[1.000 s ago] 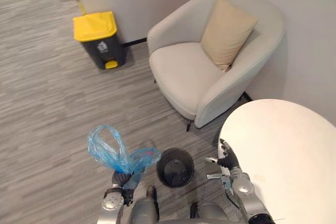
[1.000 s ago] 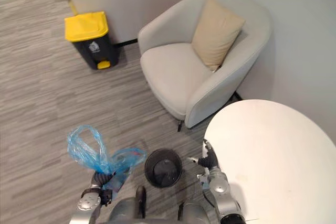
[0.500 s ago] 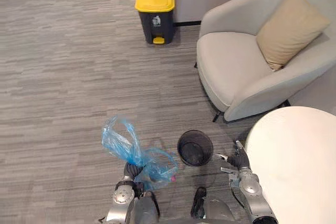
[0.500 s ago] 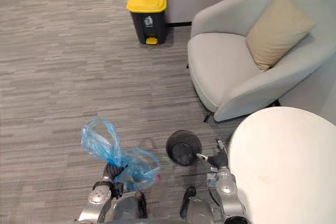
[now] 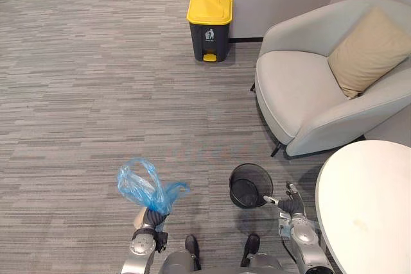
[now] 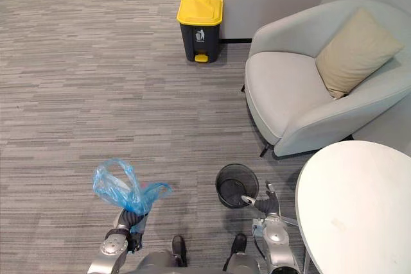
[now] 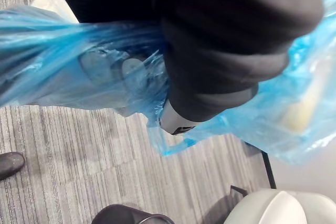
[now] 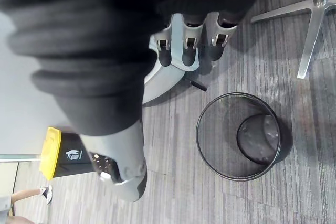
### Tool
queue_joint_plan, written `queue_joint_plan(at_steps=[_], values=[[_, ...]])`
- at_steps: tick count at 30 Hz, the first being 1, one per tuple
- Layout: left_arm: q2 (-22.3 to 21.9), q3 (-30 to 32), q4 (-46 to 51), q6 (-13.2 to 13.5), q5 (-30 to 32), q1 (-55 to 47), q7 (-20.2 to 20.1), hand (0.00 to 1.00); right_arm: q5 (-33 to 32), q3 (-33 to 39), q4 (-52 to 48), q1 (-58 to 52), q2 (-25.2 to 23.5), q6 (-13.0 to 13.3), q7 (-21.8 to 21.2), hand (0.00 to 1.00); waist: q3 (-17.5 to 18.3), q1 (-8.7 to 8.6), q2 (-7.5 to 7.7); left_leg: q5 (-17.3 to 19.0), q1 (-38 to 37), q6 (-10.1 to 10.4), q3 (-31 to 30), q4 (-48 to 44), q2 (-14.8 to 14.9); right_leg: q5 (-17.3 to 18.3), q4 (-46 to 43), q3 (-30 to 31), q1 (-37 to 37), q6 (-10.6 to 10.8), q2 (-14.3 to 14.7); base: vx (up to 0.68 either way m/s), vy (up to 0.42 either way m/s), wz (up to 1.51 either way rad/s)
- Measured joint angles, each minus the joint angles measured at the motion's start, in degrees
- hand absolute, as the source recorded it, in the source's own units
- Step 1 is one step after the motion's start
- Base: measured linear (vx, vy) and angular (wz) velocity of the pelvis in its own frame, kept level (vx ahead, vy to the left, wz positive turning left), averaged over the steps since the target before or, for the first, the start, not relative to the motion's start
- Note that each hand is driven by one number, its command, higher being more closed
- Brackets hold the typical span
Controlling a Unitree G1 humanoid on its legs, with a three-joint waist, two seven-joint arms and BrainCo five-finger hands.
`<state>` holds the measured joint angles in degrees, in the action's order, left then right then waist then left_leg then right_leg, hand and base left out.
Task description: Gather rubbish on tea table into small bin, then transfer packed bag to large trash can.
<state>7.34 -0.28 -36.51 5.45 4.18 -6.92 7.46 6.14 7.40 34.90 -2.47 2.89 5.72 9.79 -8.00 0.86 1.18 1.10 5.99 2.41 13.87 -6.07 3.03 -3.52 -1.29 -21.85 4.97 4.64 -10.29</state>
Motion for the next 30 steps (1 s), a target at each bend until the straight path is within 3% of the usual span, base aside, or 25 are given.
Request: queue_joint_plan(at_steps=[4,5,7,8,9,10,11,14,16,17,18,19,20,21,22,23,25,28,29,30], values=[[0.09,2.36,0.18,0.02,-0.01,-1.2,0.22,1.0,0.05,0.12,0.43,-0.48,0.05,-0.13,0.0,0.0,-0.49,-0.24,0.83,4.2,4.52,-1.47,-1.93,-6.25,-0.53,7.55,-11.2,0.32,4.52,3.51,-2.97,0.0,0.05,0.39],[0.42,2.53,0.45,-0.01,-0.01,-2.16,0.24,1.0,0.04,0.74,0.42,-1.26,-0.25,-0.36,-0.04,0.0,-1.07,-0.33,1.88,6.41,4.76,-1.8,-4.79,-9.28,-1.74,11.97,-16.76,3.31,4.95,4.18,-3.74,0.11,0.014,0.75],[0.36,2.18,2.08,-0.12,-0.01,-3.43,0.24,1.0,0.03,1.2,0.38,-2.6,-0.17,-0.47,-0.03,0.0,-0.93,-0.78,2.66,8.32,5.32,-3.07,-8.36,-12.03,-3.37,15.38,-19.29,7.91,4.07,4.74,-2.65,0.15,-0.014,1.05],[0.23,2.02,4.22,-0.07,-0.01,-4.87,0.26,1.0,-0.01,1.52,0.33,-2.93,0.07,-0.57,-0.04,0.0,-0.95,-1.23,2.95,9.32,5.19,-3.69,-10.55,-13.54,-4.32,15.17,-21.04,9.36,3.25,3.96,-2.57,0.26,0.02,1.15],[0.12,2.26,4.97,-0.08,-0.01,-5.22,0.31,1.0,-0.03,1.72,0.35,-2.87,0.12,-0.58,-0.05,0.0,-1.66,-1.21,2.31,10.29,5.1,-3.92,-12.6,-14.62,-4.27,14.29,-29.46,12.2,6.53,3.0,-2.39,0.25,0.049,0.92],[0.21,2.27,4.88,-0.11,0.0,-5.14,0.32,1.0,-0.05,1.66,0.42,-2.4,0.01,-0.57,-0.06,0.0,-1.87,-1.2,1.85,10.5,4.87,-4.06,-13.54,-14.89,-3.98,15.18,-32.24,13.14,7.99,2.89,-1.77,0.24,0.072,0.8],[0.56,2.22,4.94,-0.16,-0.03,-4.82,0.35,1.0,-0.15,1.54,0.41,-2.83,-0.35,-0.54,-0.08,0.0,-2.42,-1.3,1.04,10.79,4.01,-3.64,-15.79,-14.8,-3.7,17.16,-32.14,14.95,9.09,2.1,0.5,0.3,0.004,0.96],[0.61,2.71,4.9,-0.13,-0.01,-2.76,0.37,1.0,-1.68,1.83,0.11,-4.32,-0.01,-0.36,-0.07,0.0,-2.06,-1.55,1.98,11.91,0.49,-2.02,-19.87,-14.37,-4.62,18.72,-30.62,17.72,10.85,-0.9,4.67,0.34,-0.1,0.9],[0.23,2.76,5.43,-0.02,0.0,-2.04,0.4,1.0,-2.2,1.89,-2.37,-5.89,-0.15,-0.27,-0.08,0.0,-1.53,-1.84,2.74,14.32,0.44,-0.26,-19.99,-17.49,-5.5,16.77,-27.6,16.46,11.12,-3.53,5.1,0.33,-0.157,0.8],[-1.22,3.47,5.58,-0.09,0.01,-1.63,0.39,1.0,-2.43,2.23,-2.66,-6.13,0.49,0.04,-0.13,0.0,-2.06,-2.32,0.76,16.0,1.57,1.72,-19.23,-22.19,-3.81,17.44,-27.41,13.61,8.78,-4.18,5.59,0.24,-0.109,0.58],[-1.99,3.68,6.04,-0.07,0.01,-1.89,0.32,1.0,-2.78,2.23,-2.69,-6.19,0.48,0.04,-0.13,0.0,-2.0,-2.22,-0.04,16.03,2.22,2.45,-18.04,-24.38,-2.78,17.44,-26.39,13.27,7.78,-4.22,6.29,0.3,-0.14,0.36],[-3.43,4.04,7.75,-0.03,0.01,-2.89,0.23,1.0,-3.43,2.14,-3.35,-6.55,0.24,0.04,-0.33,0.0,-2.12,-1.95,-1.6,15.58,3.9,3.24,-14.23,-30.96,0.05,17.59,-23.81,12.55,4.55,-4.88,7.95,0.3,-0.128,-0.04],[-4.52,4.5,8.97,0.0,0.01,-3.92,0.12,1.0,-3.87,2.1,-5.11,-7.62,-0.27,0.05,-0.77,0.0,-2.25,-1.6,-2.43,13.55,5.94,5.67,-10.24,-39.07,3.33,17.94,-21.96,12.45,1.29,-5.72,9.37,0.3,-0.119,-0.12],[-4.72,4.54,9.49,0.02,0.01,-4.42,0.12,1.0,-3.98,1.84,-5.67,-7.78,-0.47,0.08,-1.05,0.0,-2.46,-1.35,-1.91,13.66,7.32,5.28,-8.32,-42.53,4.99,18.27,-21.21,12.63,-0.12,-6.29,9.66,0.29,-0.077,-0.16],[-4.74,4.52,9.86,0.01,0.0,-4.74,0.04,1.0,-4.25,1.58,-6.84,-8.06,-0.77,0.08,-1.17,0.0,-2.42,-0.98,-2.02,14.9,8.56,3.18,-5.04,-46.37,7.9,18.62,-20.05,13.0,-2.64,-6.88,10.09,0.31,-0.049,-0.27],[-4.74,4.57,10.04,0.01,0.01,-4.74,0.05,1.0,-4.57,1.64,-7.32,-8.24,-0.94,0.24,-1.16,0.0,-2.6,-0.54,-1.16,16.19,9.77,1.73,-2.43,-46.35,9.83,18.7,-18.65,14.18,-4.07,-7.02,10.05,0.25,-0.035,-0.33],[-4.74,4.54,10.2,0.0,0.09,-4.27,-0.03,1.0,-4.55,1.65,-7.4,-7.84,-1.28,0.25,-1.15,0.0,-2.54,0.21,-1.06,16.84,11.92,0.64,-0.25,-42.4,11.32,18.71,-17.26,15.61,-4.99,-6.98,9.61,0.23,0.065,-0.36],[-4.7,4.5,10.5,-0.01,0.58,-4.07,-0.16,1.0,-4.55,1.76,-7.47,-7.58,-1.5,0.01,-1.05,0.0,-3.14,0.17,-0.1,16.63,14.9,0.75,0.48,-34.08,10.36,19.19,-14.92,17.48,-6.77,-5.89,7.43,0.23,0.184,-0.23],[-4.71,4.35,10.56,-0.03,0.61,-4.12,-0.17,1.0,-4.52,1.78,-7.46,-7.68,-1.55,-0.05,-1.03,0.0,-3.1,0.28,-0.1,15.8,15.79,1.3,0.05,-29.95,9.49,20.1,-14.88,18.54,-7.44,-3.94,6.09,0.31,0.359,-0.4],[-5.1,4.01,10.57,-0.06,0.66,-4.53,-0.17,1.0,-4.5,2.21,-7.52,-8.16,-1.08,-0.06,-1.01,0.0,-2.69,0.34,-0.73,12.11,15.04,2.04,-1.64,-23.43,9.02,21.42,-15.47,19.71,-7.74,-1.67,5.82,0.26,0.313,-0.48]])
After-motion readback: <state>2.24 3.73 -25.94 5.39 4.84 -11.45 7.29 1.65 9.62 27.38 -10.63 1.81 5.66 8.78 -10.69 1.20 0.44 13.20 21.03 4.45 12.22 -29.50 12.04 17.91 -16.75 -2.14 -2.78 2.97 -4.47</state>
